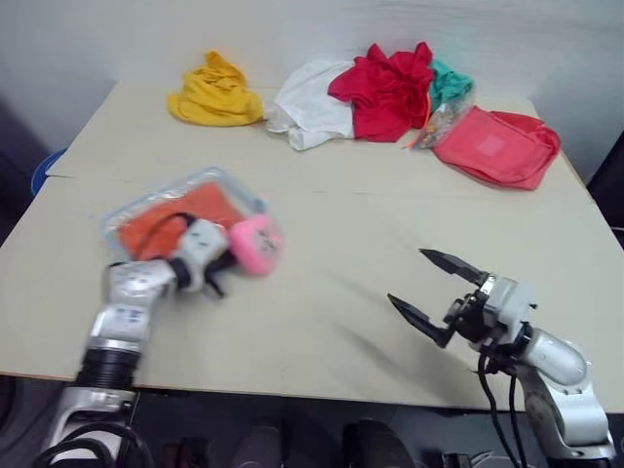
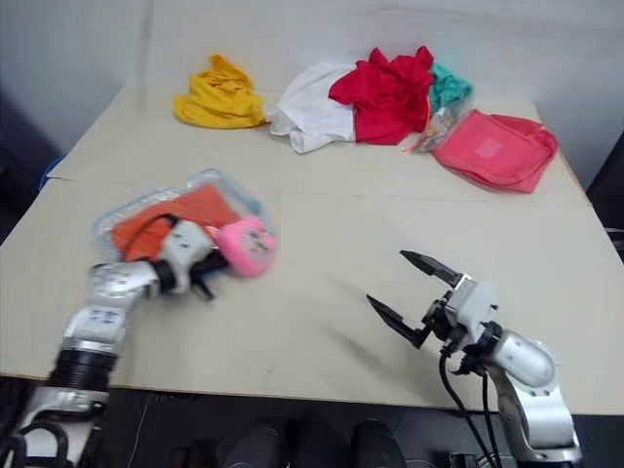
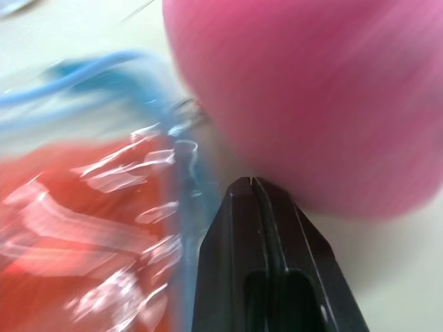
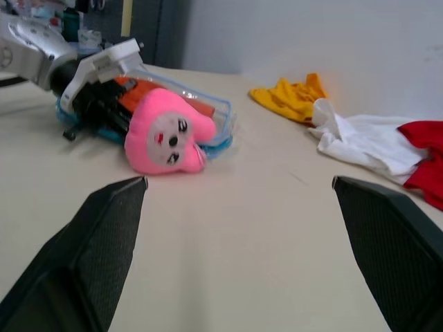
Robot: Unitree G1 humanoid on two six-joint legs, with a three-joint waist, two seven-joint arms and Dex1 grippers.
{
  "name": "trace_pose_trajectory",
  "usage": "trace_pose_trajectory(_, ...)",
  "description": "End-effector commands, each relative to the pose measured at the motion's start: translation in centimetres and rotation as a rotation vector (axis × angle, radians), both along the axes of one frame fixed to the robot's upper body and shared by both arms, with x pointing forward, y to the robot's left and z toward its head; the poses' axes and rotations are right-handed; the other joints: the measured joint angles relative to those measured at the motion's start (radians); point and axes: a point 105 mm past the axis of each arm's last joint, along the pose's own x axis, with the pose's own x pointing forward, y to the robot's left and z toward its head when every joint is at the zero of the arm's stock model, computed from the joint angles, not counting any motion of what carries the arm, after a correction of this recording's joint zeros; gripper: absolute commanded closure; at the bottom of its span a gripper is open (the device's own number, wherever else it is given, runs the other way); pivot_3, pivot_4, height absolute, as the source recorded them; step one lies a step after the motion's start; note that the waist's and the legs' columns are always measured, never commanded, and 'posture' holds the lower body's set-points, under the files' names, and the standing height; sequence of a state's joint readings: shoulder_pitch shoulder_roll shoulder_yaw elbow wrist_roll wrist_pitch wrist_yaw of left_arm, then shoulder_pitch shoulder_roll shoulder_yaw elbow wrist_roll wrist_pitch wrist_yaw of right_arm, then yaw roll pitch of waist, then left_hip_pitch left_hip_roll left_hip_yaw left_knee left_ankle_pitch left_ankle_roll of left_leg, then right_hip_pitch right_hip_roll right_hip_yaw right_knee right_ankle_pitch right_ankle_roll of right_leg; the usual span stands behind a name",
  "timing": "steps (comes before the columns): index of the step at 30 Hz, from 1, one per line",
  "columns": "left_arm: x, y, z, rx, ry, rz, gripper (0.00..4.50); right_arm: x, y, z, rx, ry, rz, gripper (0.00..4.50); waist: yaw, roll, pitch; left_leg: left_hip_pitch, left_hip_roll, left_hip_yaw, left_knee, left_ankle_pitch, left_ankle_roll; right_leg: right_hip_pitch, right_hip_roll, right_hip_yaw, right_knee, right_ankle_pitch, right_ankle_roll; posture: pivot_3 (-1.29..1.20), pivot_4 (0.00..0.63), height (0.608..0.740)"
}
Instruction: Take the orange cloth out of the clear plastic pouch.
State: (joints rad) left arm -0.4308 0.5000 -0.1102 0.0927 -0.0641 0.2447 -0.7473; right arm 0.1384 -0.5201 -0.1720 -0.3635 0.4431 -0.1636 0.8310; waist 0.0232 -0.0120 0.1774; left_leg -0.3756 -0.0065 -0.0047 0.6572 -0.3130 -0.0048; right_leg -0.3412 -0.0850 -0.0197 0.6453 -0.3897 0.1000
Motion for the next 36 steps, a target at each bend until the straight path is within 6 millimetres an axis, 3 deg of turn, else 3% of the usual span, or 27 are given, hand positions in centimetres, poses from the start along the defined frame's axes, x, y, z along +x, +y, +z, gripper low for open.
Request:
trace_pose_trajectory(1, -0.9, -4.9, 0.2, 0.035, -0.042, -0.166, 4.48, -0.9, -1.3, 1.1, -0.01, -0.023, -0.066, 0.0, -0.001, 0.0, 0.0, 0.0, 0.001, 0.0, 0.0, 0.0, 0.0, 0.0, 0.001, 0.0, 0.0, 0.0, 0.0, 0.0, 0.15, 0.74)
trace_pose_trajectory(4, -1.8, -7.9, -0.4, 0.063, -0.061, -0.316, 4.48, -2.0, -2.2, 0.7, -0.04, 0.01, -0.108, 0.0, -0.007, 0.001, 0.0, 0.001, 0.002, 0.001, 0.0, 0.001, -0.002, -0.001, 0.004, 0.001, -0.001, 0.0, 0.0, 0.0, 0.15, 0.74)
trace_pose_trajectory(6, -2.1, -8.7, -0.5, 0.066, -0.064, -0.365, 4.48, -2.6, -2.6, 0.2, -0.05, 0.032, -0.129, 0.0, -0.01, 0.001, 0.0, 0.002, 0.003, 0.001, -0.001, 0.001, -0.003, 0.0, 0.005, 0.002, 0.0, 0.0, 0.0, 0.0, 0.15, 0.74)
trace_pose_trajectory(11, -1.9, -7.3, 1.0, 0.024, -0.129, -0.315, 4.48, -3.3, -2.7, -0.5, -0.04, 0.062, -0.152, 0.0, -0.025, 0.001, 0.0, 0.004, 0.003, 0.002, -0.002, 0.002, -0.003, 0.0, 0.005, 0.003, 0.0, 0.0, 0.0, 0.0, 0.15, 0.74)
trace_pose_trajectory(16, -3.1, -3.8, 2.5, -0.046, -0.212, -0.2, 3.25, -2.9, -1.5, -0.7, -0.016, 0.065, -0.099, 0.0, -0.027, 0.001, 0.0, 0.005, 0.004, 0.001, -0.004, 0.002, -0.004, 0.0, 0.005, 0.003, -0.001, 0.0, 0.0, 0.0, 0.15, 0.74)
trace_pose_trajectory(19, -3.9, 0.3, 2.7, -0.01, -0.28, -0.061, 2.39, -2.4, -0.2, -0.1, 0.006, 0.04, -0.026, 0.0, -0.027, 0.001, 0.0, 0.005, 0.004, 0.001, -0.004, 0.002, -0.004, 0.001, 0.004, 0.003, -0.002, 0.0, 0.0, 0.0, 0.15, 0.74)
trace_pose_trajectory(23, -3.1, 6.3, 2.8, 0.07, -0.306, 0.254, 1.13, -2.0, 1.0, 0.5, 0.022, 0.013, 0.054, 0.0, -0.024, 0.001, 0.001, 0.006, 0.004, 0.0, -0.004, 0.002, -0.004, 0.001, 0.004, 0.003, -0.002, 0.0, 0.0, 0.0, 0.15, 0.74)
trace_pose_trajectory(26, -3.4, 7.9, 2.1, 0.102, -0.255, 0.312, 0.21, -1.6, 1.4, 0.7, 0.027, 0.006, 0.081, 0.0, -0.017, 0.001, 0.001, 0.005, 0.003, -0.002, -0.004, 0.002, -0.003, 0.002, 0.003, 0.003, -0.002, 0.0, 0.0, 0.0, 0.15, 0.74)
trace_pose_trajectory(29, -4.3, 7.5, 0.4, 0.18, -0.184, 0.236, 0.21, -1.4, 1.8, 0.9, 0.033, 0.004, 0.1, 0.0, -0.02, 0.001, 0.0, 0.005, 0.002, -0.001, -0.005, 0.001, -0.002, 0.002, 0.002, 0.003, -0.005, 0.0, 0.0, 0.0, 0.15, 0.74)
trace_pose_trajectory(34, -2.9, 6.6, -0.1, 0.194, -0.15, 0.231, 0.21, -1.1, 2.3, 1.1, 0.04, 0.0, 0.116, 0.0, -0.018, 0.002, 0.001, 0.005, 0.002, -0.002, -0.005, 0.002, -0.003, 0.002, 0.002, 0.003, -0.005, 0.0, 0.0, 0.0, 0.15, 0.74)
trace_pose_trajectory(36, -2.3, 6.5, -0.3, 0.21, -0.136, 0.242, 0.61, -1.0, 2.5, 1.3, 0.046, 0.0, 0.117, 0.0, -0.02, 0.002, 0.0, 0.005, 0.002, -0.002, -0.005, 0.002, -0.003, 0.002, 0.002, 0.002, -0.004, 0.0, 0.0, 0.0, 0.15, 0.74)
